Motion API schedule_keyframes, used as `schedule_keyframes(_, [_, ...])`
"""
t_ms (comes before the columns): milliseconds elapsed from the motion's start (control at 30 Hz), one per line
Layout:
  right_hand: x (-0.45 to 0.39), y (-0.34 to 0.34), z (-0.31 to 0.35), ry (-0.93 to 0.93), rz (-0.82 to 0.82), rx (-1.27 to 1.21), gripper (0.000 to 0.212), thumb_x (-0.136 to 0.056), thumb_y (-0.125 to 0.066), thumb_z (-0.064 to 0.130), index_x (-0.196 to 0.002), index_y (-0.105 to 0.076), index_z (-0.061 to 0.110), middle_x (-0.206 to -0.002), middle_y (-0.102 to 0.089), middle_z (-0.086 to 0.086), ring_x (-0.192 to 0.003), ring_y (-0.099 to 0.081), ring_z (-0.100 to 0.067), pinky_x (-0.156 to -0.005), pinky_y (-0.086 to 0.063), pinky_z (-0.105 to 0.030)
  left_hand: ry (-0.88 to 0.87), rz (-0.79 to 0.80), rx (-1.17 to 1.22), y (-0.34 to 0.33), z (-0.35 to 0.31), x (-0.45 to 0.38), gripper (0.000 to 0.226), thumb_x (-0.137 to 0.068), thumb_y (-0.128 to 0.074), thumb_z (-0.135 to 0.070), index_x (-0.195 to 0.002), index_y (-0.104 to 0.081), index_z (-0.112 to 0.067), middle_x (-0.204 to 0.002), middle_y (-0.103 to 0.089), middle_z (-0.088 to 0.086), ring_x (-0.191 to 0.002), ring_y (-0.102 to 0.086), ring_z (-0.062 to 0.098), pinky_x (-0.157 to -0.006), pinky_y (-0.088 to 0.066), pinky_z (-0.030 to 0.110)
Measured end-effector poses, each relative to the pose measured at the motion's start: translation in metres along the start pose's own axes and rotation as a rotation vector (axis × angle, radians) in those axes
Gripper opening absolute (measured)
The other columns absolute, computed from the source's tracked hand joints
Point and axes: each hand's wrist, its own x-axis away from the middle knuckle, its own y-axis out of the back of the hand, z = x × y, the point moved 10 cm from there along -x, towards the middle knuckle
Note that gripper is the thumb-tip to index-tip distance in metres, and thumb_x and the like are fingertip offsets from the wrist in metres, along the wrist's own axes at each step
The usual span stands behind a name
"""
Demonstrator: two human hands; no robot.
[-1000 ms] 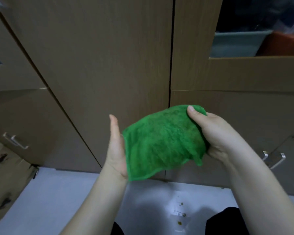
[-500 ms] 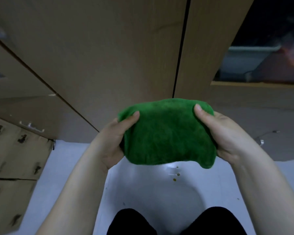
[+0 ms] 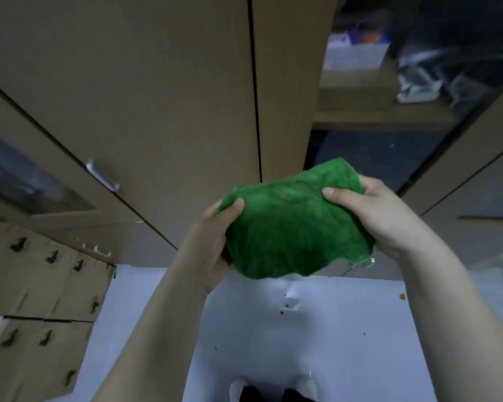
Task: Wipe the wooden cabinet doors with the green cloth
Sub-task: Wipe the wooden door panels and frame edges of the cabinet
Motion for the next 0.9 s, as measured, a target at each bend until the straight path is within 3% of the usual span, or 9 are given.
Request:
schedule_keyframes(200, [0.041,0.027,0.079,-0.002,-0.034,-0.135,0.015,-0.096,-0.061,0.011,-0.101,-0.074,0.016,-0.085,-0.079,-0.003,-0.077,-0.075,-0.021,-0.061,-0.059,-0.029,-0.169,-0.001,0.035,-0.061,-0.066,0.048,0.027,-0.102,-0.048,-0.015,-0.119,-0.067,-0.019,-0.116,-0.073,0.011,-0.102,-0.071,0.026,-0.076,-0.061,0.036])
schedule_keyframes(300, [0.064,0.033,0.127,0.27,-0.234,0.259,0.012,-0.096,-0.061,0.025,-0.095,-0.072,0.03,-0.087,-0.077,0.009,-0.086,-0.072,-0.016,-0.074,-0.053,-0.029,-0.251,-0.119,-0.164,-0.075,-0.082,0.064,0.024,-0.104,-0.046,-0.021,-0.114,-0.068,-0.021,-0.107,-0.076,0.005,-0.096,-0.073,0.022,-0.068,-0.06,0.034])
schedule_keyframes(433, [0.117,-0.012,0.167,0.574,-0.385,0.915,0.039,-0.094,-0.055,0.032,-0.132,-0.055,0.037,-0.108,-0.065,0.0,-0.092,-0.064,-0.033,-0.071,-0.047,-0.037,-0.377,-0.248,-0.318,-0.093,-0.099,0.089,0.025,-0.104,-0.047,-0.028,-0.103,-0.071,-0.021,-0.099,-0.077,0.003,-0.093,-0.074,0.02,-0.083,-0.059,0.043])
schedule_keyframes(533, [0.146,-0.049,0.156,0.604,-0.325,1.083,0.06,-0.093,-0.055,0.034,-0.149,-0.037,0.038,-0.106,-0.049,0.001,-0.086,-0.062,-0.031,-0.059,-0.037,-0.033,-0.375,-0.244,-0.235,-0.114,-0.098,0.104,0.036,-0.103,-0.046,-0.04,-0.094,-0.072,-0.017,-0.087,-0.077,0.006,-0.082,-0.073,0.02,-0.073,-0.059,0.033])
schedule_keyframes(600, [0.158,-0.056,0.149,0.571,-0.338,1.095,0.064,-0.097,-0.051,0.042,-0.155,-0.026,0.035,-0.115,-0.047,0.0,-0.097,-0.06,-0.026,-0.061,-0.039,-0.034,-0.282,-0.152,-0.129,-0.129,-0.088,0.112,0.052,-0.095,-0.047,-0.061,-0.091,-0.074,-0.016,-0.079,-0.077,0.004,-0.074,-0.074,0.017,-0.065,-0.058,0.027])
schedule_keyframes(667, [0.169,-0.054,0.148,0.559,-0.384,1.09,0.07,-0.098,-0.046,0.051,-0.158,-0.018,0.03,-0.123,-0.045,-0.003,-0.108,-0.055,-0.024,-0.071,-0.047,-0.037,-0.215,-0.027,-0.023,-0.142,-0.081,0.12,0.069,-0.08,-0.054,-0.073,-0.105,-0.075,-0.013,-0.098,-0.077,0.008,-0.093,-0.074,0.019,-0.085,-0.056,0.034])
schedule_keyframes(733, [0.178,-0.053,0.151,0.56,-0.372,1.088,0.076,-0.095,-0.049,0.053,-0.158,-0.015,0.028,-0.124,-0.043,-0.003,-0.112,-0.052,-0.024,-0.078,-0.049,-0.037,-0.247,0.085,-0.057,-0.155,-0.083,0.127,0.062,-0.082,-0.062,-0.063,-0.112,-0.072,-0.01,-0.109,-0.075,0.012,-0.105,-0.07,0.023,-0.092,-0.053,0.036])
schedule_keyframes(800, [0.181,-0.048,0.151,0.529,-0.278,1.021,0.077,-0.091,-0.054,0.051,-0.156,-0.019,0.031,-0.122,-0.045,0.0,-0.111,-0.054,-0.022,-0.08,-0.048,-0.035,-0.292,0.108,-0.093,-0.161,-0.088,0.129,0.037,-0.094,-0.061,-0.036,-0.115,-0.068,-0.006,-0.108,-0.074,0.015,-0.103,-0.07,0.028,-0.081,-0.056,0.033])
schedule_keyframes(900, [0.178,-0.014,0.154,0.423,-0.141,0.535,0.064,-0.086,-0.065,0.044,-0.146,-0.042,0.04,-0.101,-0.062,0.014,-0.09,-0.06,-0.007,-0.079,-0.047,-0.029,-0.244,0.099,0.043,-0.162,-0.091,0.13,0.027,-0.102,-0.048,-0.018,-0.123,-0.062,-0.005,-0.109,-0.073,0.02,-0.093,-0.072,0.03,-0.071,-0.062,0.038])
